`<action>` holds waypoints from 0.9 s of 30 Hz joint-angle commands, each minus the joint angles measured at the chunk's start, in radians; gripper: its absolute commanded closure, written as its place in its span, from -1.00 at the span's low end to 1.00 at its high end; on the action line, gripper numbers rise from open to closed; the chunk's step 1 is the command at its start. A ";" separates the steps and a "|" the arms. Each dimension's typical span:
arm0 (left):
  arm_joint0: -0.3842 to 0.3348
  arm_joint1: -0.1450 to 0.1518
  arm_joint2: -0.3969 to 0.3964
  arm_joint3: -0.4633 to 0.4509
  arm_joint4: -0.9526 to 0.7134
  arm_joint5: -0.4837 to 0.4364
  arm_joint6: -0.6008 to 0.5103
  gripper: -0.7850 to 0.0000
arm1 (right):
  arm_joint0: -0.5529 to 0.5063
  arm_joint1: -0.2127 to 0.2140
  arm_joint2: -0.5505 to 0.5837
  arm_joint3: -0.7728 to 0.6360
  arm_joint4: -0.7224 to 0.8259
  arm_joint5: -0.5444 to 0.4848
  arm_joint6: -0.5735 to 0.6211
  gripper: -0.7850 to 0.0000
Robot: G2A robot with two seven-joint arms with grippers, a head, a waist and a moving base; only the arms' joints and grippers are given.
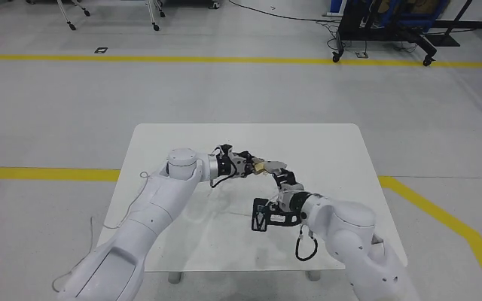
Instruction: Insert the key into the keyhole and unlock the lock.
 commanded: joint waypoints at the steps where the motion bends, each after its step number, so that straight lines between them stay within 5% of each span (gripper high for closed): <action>1: 0.007 0.002 -0.007 -0.010 0.001 -0.006 0.005 1.00 | 0.011 0.004 0.064 0.068 0.154 -0.054 -0.104 -1.00; 2: 0.012 0.003 -0.010 -0.017 0.001 -0.009 0.008 1.00 | 0.020 0.007 0.092 0.101 0.203 -0.082 -0.143 0.07; 3: 0.016 0.005 -0.013 -0.023 0.002 -0.013 0.012 1.00 | 0.026 0.010 0.115 0.134 0.242 -0.101 -0.166 0.73; 4: 0.020 0.006 -0.018 -0.029 0.004 -0.020 0.018 1.00 | 0.031 0.012 0.128 0.156 0.272 -0.124 -0.184 1.00; 27: 0.141 0.042 -0.085 -0.229 0.118 -0.159 0.092 1.00 | 0.164 0.097 0.051 0.386 0.497 -0.128 -0.275 1.00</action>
